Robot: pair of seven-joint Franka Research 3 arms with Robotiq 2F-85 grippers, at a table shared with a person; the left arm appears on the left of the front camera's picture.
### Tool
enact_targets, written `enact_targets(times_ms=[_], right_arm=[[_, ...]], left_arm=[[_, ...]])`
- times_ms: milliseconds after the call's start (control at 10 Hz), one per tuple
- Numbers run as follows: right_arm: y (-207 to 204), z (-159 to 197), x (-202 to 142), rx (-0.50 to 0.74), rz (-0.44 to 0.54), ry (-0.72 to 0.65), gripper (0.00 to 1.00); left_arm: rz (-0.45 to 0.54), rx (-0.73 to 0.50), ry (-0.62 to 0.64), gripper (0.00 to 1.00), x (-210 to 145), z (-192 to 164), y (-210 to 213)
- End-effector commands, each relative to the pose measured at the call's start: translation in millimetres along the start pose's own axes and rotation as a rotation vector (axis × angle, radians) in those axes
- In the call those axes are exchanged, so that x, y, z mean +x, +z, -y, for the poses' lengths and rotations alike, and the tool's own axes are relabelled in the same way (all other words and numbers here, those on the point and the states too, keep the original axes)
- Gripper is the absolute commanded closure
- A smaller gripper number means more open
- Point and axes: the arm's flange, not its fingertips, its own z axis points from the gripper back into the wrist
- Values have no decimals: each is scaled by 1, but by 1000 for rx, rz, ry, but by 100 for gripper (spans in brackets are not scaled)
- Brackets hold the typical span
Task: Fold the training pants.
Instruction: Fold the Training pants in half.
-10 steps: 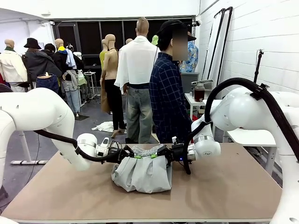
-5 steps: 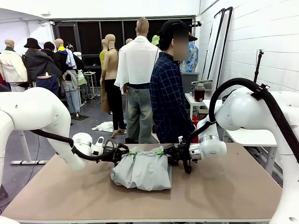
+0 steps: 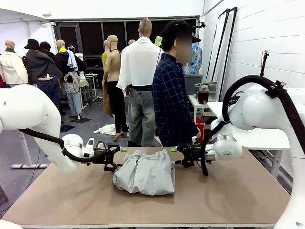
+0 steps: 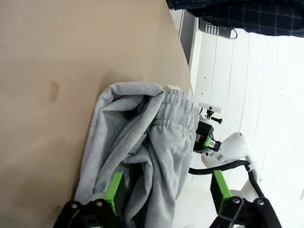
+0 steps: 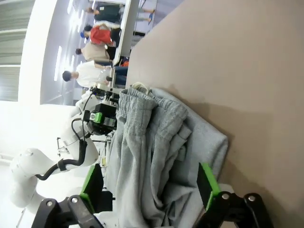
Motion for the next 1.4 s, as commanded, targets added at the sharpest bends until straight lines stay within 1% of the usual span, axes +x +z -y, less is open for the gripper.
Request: enact_targets(times_ms=[0,300,400,500,1300], right_arm=[[14,-10,-4,-41,4,7,0],[23,-16,-3,-32,12,21,0],[24,-15,-4,-27,13,28,0],[24,-14,1,-22,23,21,0],[24,-14,1,-22,23,21,0]], left_arm=[[63,-32,-30,0,-14,3,20],[126,-59,-66,0,-25,14,40],[157,-17,-71,0,-28,23,36],[81,-30,-31,0,-15,10,37],[81,-30,-31,0,-15,10,37]])
